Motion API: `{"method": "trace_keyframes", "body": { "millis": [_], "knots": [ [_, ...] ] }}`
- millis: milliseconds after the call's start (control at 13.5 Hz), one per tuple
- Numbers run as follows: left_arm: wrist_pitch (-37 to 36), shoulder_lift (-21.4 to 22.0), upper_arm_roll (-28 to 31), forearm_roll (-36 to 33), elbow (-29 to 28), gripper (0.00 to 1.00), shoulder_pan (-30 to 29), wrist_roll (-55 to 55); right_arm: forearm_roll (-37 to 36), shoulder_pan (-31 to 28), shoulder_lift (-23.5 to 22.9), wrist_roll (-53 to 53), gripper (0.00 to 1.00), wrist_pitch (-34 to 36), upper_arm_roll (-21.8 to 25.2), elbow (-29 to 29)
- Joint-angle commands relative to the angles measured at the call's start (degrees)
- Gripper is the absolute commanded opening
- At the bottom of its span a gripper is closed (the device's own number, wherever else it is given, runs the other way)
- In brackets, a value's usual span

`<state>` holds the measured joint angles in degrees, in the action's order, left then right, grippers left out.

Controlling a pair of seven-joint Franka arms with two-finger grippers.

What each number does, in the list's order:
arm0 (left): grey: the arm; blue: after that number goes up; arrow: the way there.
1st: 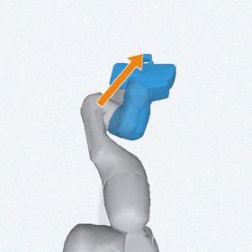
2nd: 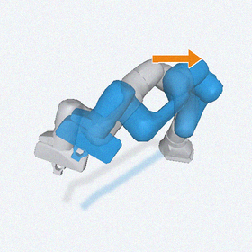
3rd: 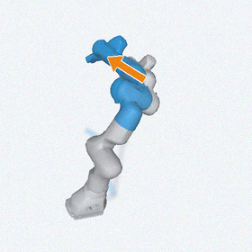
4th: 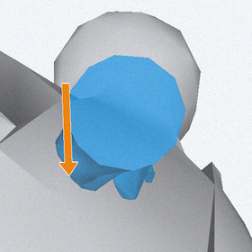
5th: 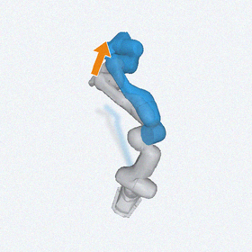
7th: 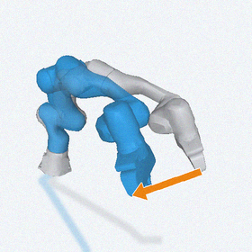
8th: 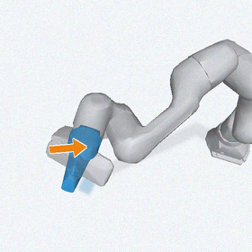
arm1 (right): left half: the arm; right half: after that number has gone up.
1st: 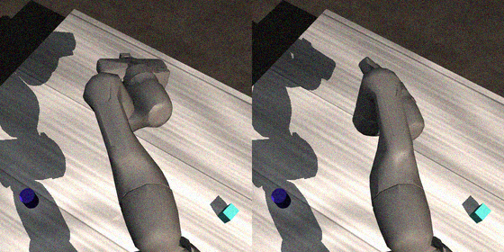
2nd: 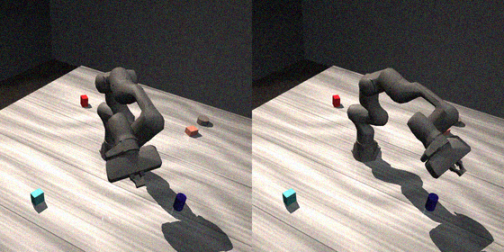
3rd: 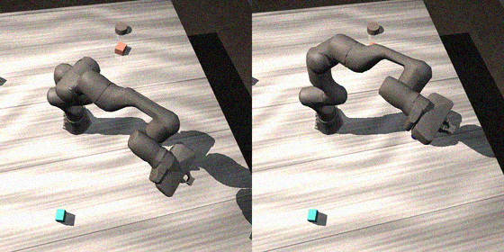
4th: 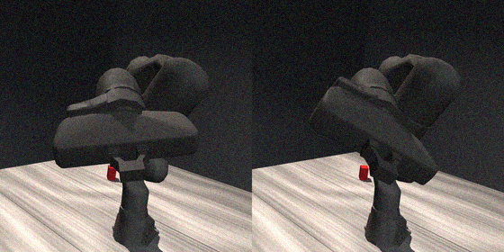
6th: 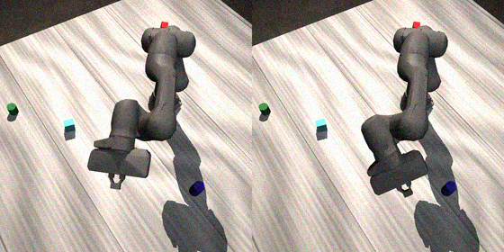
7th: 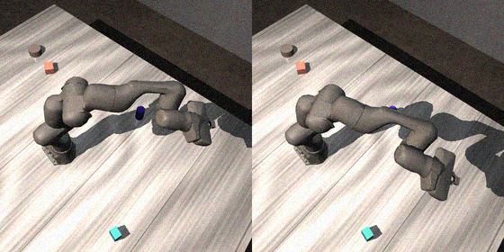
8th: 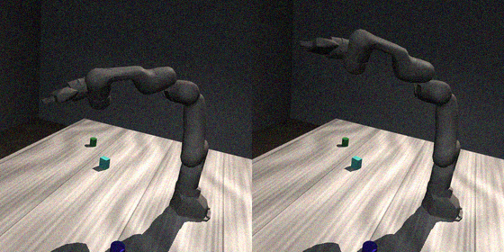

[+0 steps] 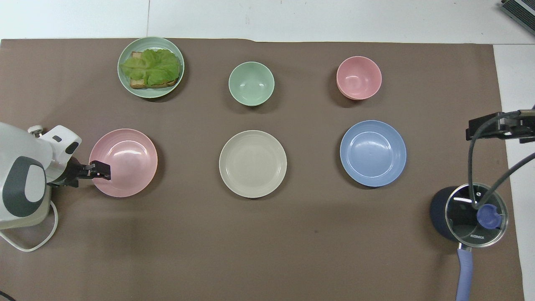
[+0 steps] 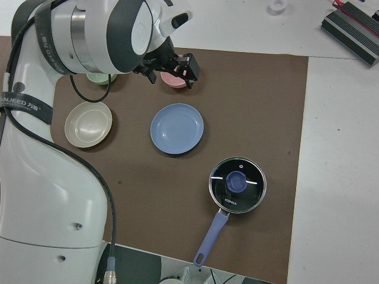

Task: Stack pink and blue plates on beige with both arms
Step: 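Reach the left gripper to the pink plate rim and grasp it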

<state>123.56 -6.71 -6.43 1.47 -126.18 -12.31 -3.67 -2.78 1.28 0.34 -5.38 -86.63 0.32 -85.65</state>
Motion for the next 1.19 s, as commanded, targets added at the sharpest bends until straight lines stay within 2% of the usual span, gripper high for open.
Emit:
{"method": "trace_keyframes", "body": {
  "millis": [0, 74, 149, 594, 743, 966, 1114],
  "knots": [
    [1.8, -0.1, -0.4, 0.7, -0.8, 0.58, -0.9, -5.1, 1.6, -0.2, 0.5, -0.2, 1.0, -0.2, 0.0, -0.7],
    [1.6, -0.1, -0.4, 0.7, -0.6, 0.1, -0.5, -6.1, 1.6, -0.2, 0.5, -0.1, 1.0, -0.2, 0.0, -0.7],
    [1.4, -0.2, -0.4, 0.7, -0.5, 0.0, -0.2, -6.2, 1.6, -0.2, 0.5, -0.1, 1.0, -0.2, 0.0, -0.7],
    [-1.4, -0.8, -0.6, 0.8, 1.6, 0.0, 0.4, -5.9, 1.7, -0.2, 0.5, -0.6, 1.0, -0.7, 0.1, -0.7],
    [-8.1, -1.2, -0.9, 0.8, 5.7, 0.0, 1.1, -5.9, 1.7, 0.0, 0.6, -0.9, 1.0, -1.2, -0.1, -1.0],
    [-23.8, 0.1, -0.9, 2.6, 14.4, 0.0, 4.8, -8.0, 1.8, 0.2, 0.5, -0.8, 1.0, -3.4, -0.1, -1.3],
    [-28.6, 2.3, -1.1, 6.7, 16.6, 0.0, 8.2, -13.6, 1.8, 0.2, 0.5, -0.6, 1.0, -3.6, -0.1, -1.3]
  ]
}}
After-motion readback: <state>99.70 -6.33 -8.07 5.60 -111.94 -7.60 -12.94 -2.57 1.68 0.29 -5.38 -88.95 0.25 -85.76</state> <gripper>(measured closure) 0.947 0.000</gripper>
